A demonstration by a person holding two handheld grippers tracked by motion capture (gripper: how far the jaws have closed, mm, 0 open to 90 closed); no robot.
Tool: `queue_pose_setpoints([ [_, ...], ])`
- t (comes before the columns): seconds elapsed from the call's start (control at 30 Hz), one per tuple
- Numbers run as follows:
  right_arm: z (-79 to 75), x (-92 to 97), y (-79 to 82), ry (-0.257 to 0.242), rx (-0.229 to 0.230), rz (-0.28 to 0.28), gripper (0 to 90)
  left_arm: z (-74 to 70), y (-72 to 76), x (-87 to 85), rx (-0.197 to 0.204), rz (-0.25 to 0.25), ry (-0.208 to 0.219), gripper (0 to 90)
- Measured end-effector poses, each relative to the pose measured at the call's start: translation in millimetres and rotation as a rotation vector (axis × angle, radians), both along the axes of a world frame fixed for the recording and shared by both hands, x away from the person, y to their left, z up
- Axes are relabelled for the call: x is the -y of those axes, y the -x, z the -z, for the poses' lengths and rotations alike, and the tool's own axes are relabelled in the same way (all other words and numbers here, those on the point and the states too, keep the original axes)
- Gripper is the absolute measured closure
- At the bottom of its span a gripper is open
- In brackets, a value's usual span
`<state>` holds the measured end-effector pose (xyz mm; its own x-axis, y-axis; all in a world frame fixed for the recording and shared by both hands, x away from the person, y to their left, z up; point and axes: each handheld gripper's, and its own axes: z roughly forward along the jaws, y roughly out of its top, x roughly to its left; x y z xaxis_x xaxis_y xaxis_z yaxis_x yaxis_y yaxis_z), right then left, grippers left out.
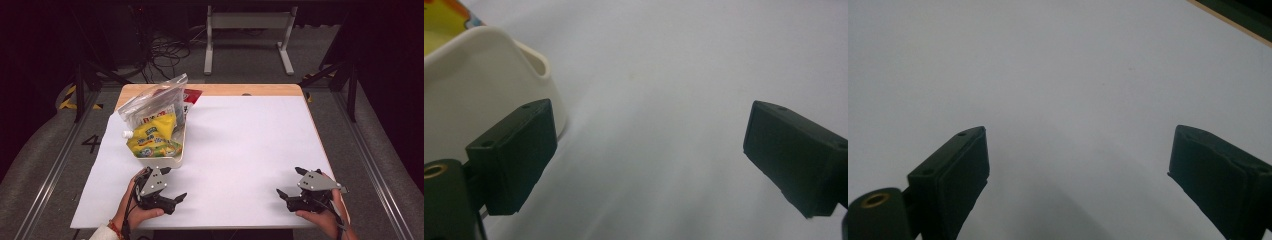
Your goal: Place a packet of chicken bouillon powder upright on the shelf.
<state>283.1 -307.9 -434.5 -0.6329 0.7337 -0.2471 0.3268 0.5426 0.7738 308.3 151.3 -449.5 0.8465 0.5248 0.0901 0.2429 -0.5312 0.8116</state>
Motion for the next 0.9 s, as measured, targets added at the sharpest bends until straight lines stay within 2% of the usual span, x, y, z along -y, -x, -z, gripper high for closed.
queue_pose_setpoints([
  [0.1, 4.3, 8.5, 2.0, -0.002, 0.008, 0.021, 8.2, 2.9, -3.5, 1.7, -0.012, 0.007, -0.007, 7.7],
  [0.17, 7.1, 13.3, 3.9, -0.02, 0.009, 0.035, 8.1, 3.6, -5.5, 1.4, -0.001, -0.003, -0.023, 7.7],
  [0.23, 9.6, 16.9, 5.6, -0.033, 0.024, 0.047, 8.0, 4.4, -8.1, -0.5, -0.008, -0.002, -0.023, 7.7],
  [0.37, 13.9, 20.4, 6.4, -0.042, 0.01, 0.066, 7.8, 6.0, -12.5, -3.2, -0.032, -0.005, -0.016, 7.6],
  [0.43, 15.8, 22.2, 6.9, -0.058, -0.001, 0.076, 7.7, 6.9, -14.3, -2.7, -0.046, -0.002, -0.008, 7.5],
  [0.57, 15.8, 20.4, 7.7, -0.043, 0.006, 0.076, 7.7, 7.5, -16.9, -3.8, -0.091, 0.003, 0.036, 7.4],
  [0.77, 14.9, 15.4, 6.4, -0.033, 0.01, 0.069, 8.4, 8.3, -14.6, -4.5, -0.075, 0.0, 0.015, 7.3],
  [0.83, 13.6, 14.0, 6.2, -0.02, 0.02, 0.067, 9.3, 6.0, -13.5, -4.8, -0.041, -0.012, 0.018, 7.4],
  [0.9, 11.9, 14.1, 5.7, 0.002, 0.039, 0.076, 9.7, 4.3, -13.1, -5.9, -0.03, -0.017, 0.025, 7.7],
])
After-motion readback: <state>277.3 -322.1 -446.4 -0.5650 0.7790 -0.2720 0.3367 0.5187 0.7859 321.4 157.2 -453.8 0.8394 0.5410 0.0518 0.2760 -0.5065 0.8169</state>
